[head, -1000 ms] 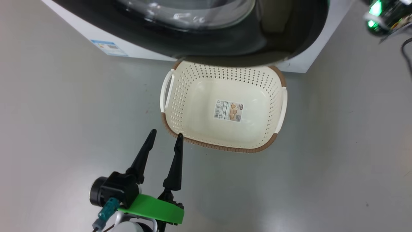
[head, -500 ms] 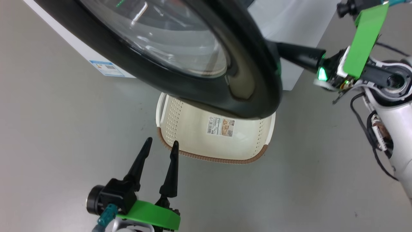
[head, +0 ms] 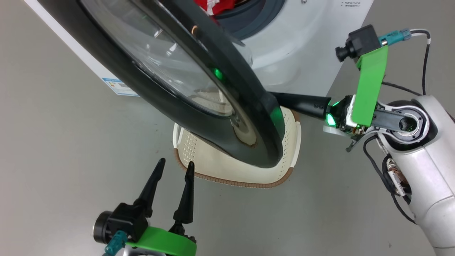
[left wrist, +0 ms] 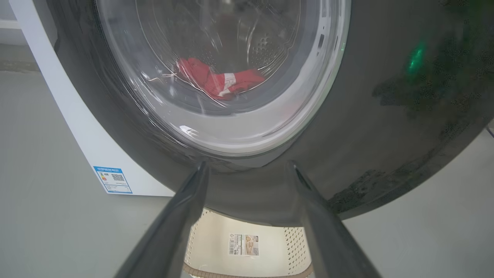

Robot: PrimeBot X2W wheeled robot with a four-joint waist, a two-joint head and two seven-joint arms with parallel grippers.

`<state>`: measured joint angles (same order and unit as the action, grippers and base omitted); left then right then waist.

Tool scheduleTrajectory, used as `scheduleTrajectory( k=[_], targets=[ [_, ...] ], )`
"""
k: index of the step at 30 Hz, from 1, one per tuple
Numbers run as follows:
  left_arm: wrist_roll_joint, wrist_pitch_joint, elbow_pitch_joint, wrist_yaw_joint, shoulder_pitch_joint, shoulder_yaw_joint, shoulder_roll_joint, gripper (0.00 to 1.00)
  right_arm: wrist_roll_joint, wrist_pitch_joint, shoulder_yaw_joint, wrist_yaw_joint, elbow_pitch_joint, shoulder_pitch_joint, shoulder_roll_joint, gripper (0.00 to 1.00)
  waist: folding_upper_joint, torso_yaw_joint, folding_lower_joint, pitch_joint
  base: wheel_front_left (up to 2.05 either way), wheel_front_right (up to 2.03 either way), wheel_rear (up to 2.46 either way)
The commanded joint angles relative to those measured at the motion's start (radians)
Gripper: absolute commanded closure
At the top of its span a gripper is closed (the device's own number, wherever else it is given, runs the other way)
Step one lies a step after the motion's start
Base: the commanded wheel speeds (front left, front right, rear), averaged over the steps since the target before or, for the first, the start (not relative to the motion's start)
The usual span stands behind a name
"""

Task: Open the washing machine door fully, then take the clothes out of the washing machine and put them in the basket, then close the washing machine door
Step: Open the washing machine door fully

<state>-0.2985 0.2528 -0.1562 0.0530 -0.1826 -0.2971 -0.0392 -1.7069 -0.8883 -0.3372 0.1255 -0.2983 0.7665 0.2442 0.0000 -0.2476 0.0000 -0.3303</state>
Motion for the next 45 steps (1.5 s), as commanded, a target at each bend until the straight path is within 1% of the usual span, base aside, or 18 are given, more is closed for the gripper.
scheduleTrajectory(
  k=[1,13,15,17,18,19,20,34,45],
  targets=[
    [0.016,0.009,0.03,0.0,0.009,0.033,-0.011,0.0,0.017,-0.005,-0.005,0.005,0.034,-0.024,-0.017,1.0,0.0,-0.003,0.0,0.003,0.0,0.0,0.0],
    [0.014,0.009,0.04,-0.002,0.018,0.039,-0.011,0.0,0.069,0.028,0.041,0.005,0.029,-0.052,-0.026,1.0,0.0,-0.007,0.0,0.017,0.0,0.0,0.0],
    [0.015,0.009,0.039,-0.005,0.021,0.041,-0.011,0.0,0.081,0.044,0.052,0.005,0.026,-0.061,-0.026,0.56,0.0,-0.005,0.0,0.025,0.0,0.0,0.0],
    [0.017,0.009,0.036,-0.009,0.025,0.044,-0.011,0.0,0.086,0.053,0.061,0.005,0.027,-0.078,-0.027,0.48,0.0,-0.002,0.0,0.032,0.0,0.0,0.0],
    [0.018,0.009,0.034,-0.01,0.028,0.047,-0.011,0.0,0.09,0.063,0.068,0.005,0.027,-0.088,-0.026,0.25,0.0,0.0,0.0,0.037,0.0,0.0,0.0],
    [0.021,0.009,0.028,-0.013,0.034,0.051,-0.011,0.0,0.093,0.075,0.08,0.005,0.026,-0.114,-0.026,0.05,0.0,0.004,0.0,0.048,0.0,0.0,0.0],
    [0.022,0.009,0.026,-0.015,0.036,0.053,-0.011,0.0,0.094,0.082,0.086,0.005,0.026,-0.126,-0.026,0.0,0.0,0.007,0.0,0.052,0.0,0.0,0.0],
    [0.051,0.009,0.006,-0.053,0.079,0.116,-0.011,0.0,0.124,0.198,0.161,0.005,0.024,-0.338,-0.028,0.0,0.0,0.066,0.0,0.107,0.0,0.0,0.0],
    [0.06,0.009,0.015,-0.06,0.118,0.164,-0.011,0.0,0.142,0.325,0.219,0.005,0.016,-0.521,-0.05,0.0,0.0,0.117,0.0,0.144,0.0,0.0,0.0]
  ],
)
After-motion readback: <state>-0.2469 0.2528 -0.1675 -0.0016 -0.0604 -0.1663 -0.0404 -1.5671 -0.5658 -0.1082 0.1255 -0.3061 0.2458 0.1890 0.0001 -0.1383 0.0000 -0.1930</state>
